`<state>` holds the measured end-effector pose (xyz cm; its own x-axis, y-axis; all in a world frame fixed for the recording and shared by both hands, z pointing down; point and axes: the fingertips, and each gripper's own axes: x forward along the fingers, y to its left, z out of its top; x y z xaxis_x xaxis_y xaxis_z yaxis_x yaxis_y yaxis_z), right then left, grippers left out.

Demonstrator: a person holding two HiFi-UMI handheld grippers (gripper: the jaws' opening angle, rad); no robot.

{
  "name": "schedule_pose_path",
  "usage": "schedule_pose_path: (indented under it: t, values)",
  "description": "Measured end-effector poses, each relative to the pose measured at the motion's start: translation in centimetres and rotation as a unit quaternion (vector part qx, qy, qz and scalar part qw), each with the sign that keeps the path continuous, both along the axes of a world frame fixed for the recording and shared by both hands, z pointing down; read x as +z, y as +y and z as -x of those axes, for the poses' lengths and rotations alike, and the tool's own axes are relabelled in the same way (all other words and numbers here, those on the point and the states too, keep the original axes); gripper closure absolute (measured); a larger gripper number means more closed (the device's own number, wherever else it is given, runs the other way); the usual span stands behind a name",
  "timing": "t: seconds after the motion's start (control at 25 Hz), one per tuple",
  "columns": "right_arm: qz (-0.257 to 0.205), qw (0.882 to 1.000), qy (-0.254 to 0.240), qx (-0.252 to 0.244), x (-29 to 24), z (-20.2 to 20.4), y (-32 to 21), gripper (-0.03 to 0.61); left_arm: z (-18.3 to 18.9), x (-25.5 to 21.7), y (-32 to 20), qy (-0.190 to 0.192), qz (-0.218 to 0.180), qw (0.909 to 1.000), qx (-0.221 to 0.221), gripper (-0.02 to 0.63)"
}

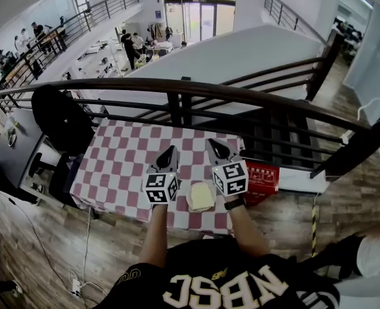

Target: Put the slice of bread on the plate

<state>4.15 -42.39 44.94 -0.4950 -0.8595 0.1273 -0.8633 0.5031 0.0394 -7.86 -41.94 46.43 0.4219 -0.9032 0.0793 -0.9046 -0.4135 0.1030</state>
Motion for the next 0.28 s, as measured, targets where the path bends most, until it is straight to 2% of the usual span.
schedule_pose_path:
  t: [0.28]
  values:
    - [-0.019, 1.000, -0.001, 0.015, -0.60, -0.48, 0.28, 0.563, -0.32, -0.70, 0.58, -0.017, -0.024, 0.9996, -0.003, 0.594]
